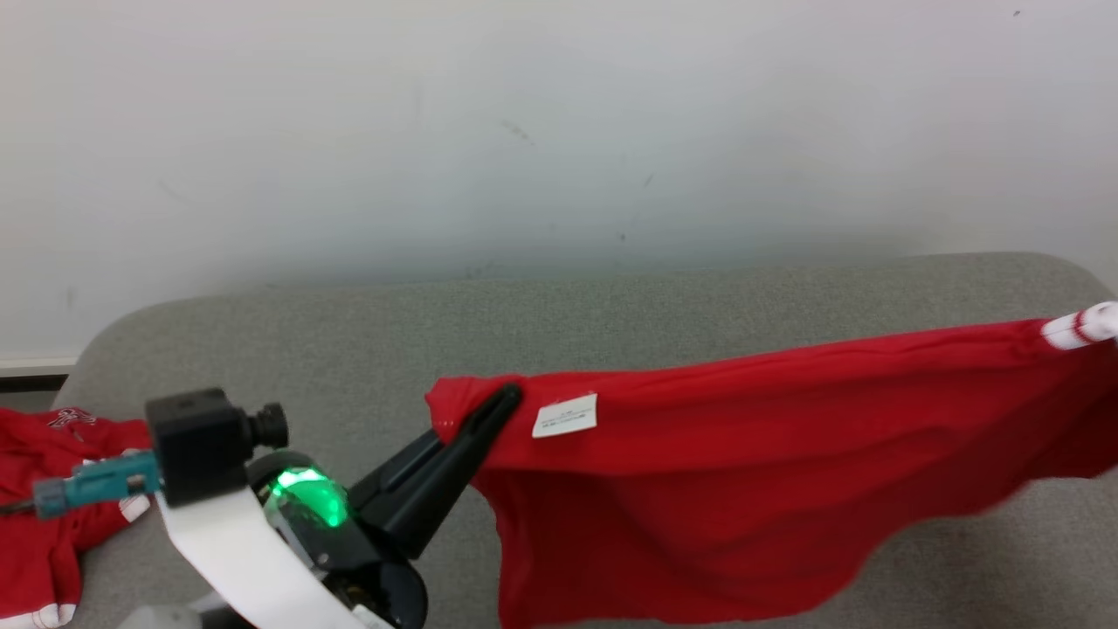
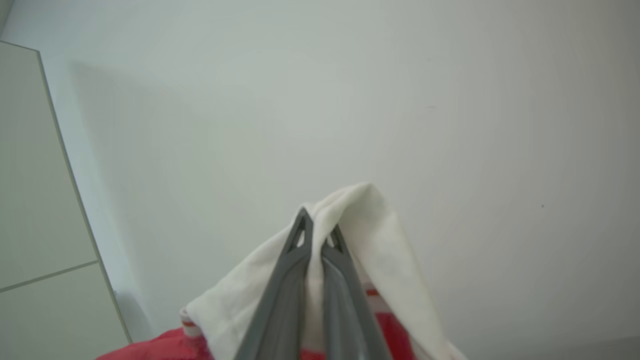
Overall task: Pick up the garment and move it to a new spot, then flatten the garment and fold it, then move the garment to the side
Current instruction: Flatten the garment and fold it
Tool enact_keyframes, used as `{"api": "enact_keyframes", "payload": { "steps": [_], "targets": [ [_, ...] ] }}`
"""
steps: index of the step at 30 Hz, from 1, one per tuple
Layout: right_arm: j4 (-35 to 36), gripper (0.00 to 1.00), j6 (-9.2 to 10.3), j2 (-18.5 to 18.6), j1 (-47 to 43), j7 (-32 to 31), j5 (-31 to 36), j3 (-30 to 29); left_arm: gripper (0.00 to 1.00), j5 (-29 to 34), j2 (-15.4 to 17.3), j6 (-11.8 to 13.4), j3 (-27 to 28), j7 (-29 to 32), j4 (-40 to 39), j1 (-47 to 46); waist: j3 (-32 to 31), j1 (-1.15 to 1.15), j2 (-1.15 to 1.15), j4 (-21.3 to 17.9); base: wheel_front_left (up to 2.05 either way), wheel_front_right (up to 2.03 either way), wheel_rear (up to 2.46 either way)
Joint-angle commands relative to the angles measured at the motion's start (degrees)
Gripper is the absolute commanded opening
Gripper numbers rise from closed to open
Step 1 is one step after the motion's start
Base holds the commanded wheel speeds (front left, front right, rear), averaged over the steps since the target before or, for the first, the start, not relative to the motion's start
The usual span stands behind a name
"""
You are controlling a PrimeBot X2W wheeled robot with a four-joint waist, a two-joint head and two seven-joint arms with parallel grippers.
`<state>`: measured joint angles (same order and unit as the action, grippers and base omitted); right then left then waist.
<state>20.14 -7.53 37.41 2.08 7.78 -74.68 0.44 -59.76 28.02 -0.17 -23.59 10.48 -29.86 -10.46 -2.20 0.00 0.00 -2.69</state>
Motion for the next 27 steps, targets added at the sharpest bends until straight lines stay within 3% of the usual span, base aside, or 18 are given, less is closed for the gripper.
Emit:
{"api": "enact_keyframes", "payload": {
  "steps": [1,8,11,15,19,24,27],
  "targets": [
    [2.2,0.0,0.09,1.0,-0.7,-0.6,-0.7,-2.7,0.0,-1.5,0.7,1.3,0.7,1.9,-2.6,-2.2,0.2,0.0,0.0,-0.4,0.0,0.0,0.0],
    [7.3,0.0,0.09,4.6,3.5,-7.2,-4.0,-13.6,0.0,-5.5,1.1,8.1,3.9,10.9,-8.5,-15.2,4.7,0.0,0.0,-1.5,0.0,0.0,0.0],
    [5.0,0.0,0.1,5.7,8.3,-10.7,-3.4,-15.6,0.0,-3.2,1.5,9.7,3.7,13.9,-5.9,-23.3,9.9,0.0,0.0,-1.3,0.0,0.0,0.0],
    [-0.3,0.0,0.09,4.8,18.7,-16.2,-1.4,-13.4,0.0,-0.2,0.2,10.5,1.8,16.8,1.2,-34.4,16.7,0.0,0.0,-0.9,0.0,0.0,0.0],
    [-9.0,0.0,0.1,0.2,34.1,-21.5,3.3,-9.1,0.0,3.6,-1.3,9.6,0.8,17.5,11.6,-45.4,23.9,0.0,0.0,-0.4,0.0,0.0,0.0],
    [-22.6,0.0,0.09,-10.1,57.5,-26.4,15.4,-5.7,0.0,9.4,-3.6,6.5,-1.3,15.7,26.8,-60.1,31.9,0.0,0.0,-0.2,0.0,0.0,0.0],
    [-30.1,0.0,0.09,-15.6,70.7,-27.2,23.6,-5.9,0.0,13.5,-6.2,6.2,-1.2,11.1,36.2,-68.9,36.2,0.0,0.0,0.0,0.0,0.0,0.0]
  ]
}}
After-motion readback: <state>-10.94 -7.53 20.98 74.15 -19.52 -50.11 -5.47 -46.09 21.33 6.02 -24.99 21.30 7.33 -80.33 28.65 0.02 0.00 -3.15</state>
